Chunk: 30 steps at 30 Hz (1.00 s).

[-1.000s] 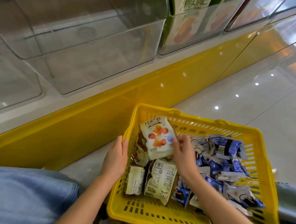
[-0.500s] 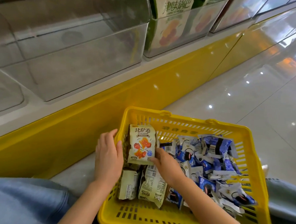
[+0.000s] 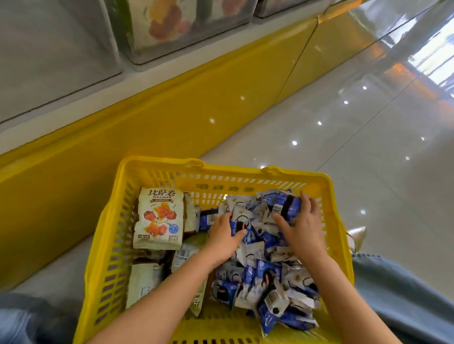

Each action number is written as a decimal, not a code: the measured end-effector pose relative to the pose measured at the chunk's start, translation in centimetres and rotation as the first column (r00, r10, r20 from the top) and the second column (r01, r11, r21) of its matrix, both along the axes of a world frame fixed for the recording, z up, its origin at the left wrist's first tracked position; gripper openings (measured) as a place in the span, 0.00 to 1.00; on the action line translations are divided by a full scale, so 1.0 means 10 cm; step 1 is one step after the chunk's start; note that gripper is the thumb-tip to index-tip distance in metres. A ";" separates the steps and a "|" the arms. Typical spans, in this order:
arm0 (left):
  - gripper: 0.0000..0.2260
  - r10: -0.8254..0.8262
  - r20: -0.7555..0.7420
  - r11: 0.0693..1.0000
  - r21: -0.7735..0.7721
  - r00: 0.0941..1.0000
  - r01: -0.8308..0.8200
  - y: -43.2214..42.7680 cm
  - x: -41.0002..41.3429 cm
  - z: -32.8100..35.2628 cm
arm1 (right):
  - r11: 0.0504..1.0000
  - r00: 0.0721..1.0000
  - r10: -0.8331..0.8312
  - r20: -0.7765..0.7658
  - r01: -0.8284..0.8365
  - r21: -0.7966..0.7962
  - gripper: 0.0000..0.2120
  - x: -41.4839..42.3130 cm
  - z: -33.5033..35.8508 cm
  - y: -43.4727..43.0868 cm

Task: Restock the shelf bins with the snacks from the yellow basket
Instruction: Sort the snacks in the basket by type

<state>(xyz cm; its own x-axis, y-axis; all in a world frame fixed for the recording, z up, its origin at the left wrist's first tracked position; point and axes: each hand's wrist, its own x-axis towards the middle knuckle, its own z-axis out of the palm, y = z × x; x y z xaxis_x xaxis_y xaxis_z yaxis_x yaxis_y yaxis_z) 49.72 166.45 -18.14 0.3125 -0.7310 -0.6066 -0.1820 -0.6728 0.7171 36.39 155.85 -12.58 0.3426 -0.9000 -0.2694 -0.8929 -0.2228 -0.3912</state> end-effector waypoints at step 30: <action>0.21 -0.331 0.200 0.880 -0.288 0.922 0.378 0.35 -0.94 0.47 | 0.969 0.889 0.236 -0.392 -0.186 0.161 0.34 -0.93 0.71 0.65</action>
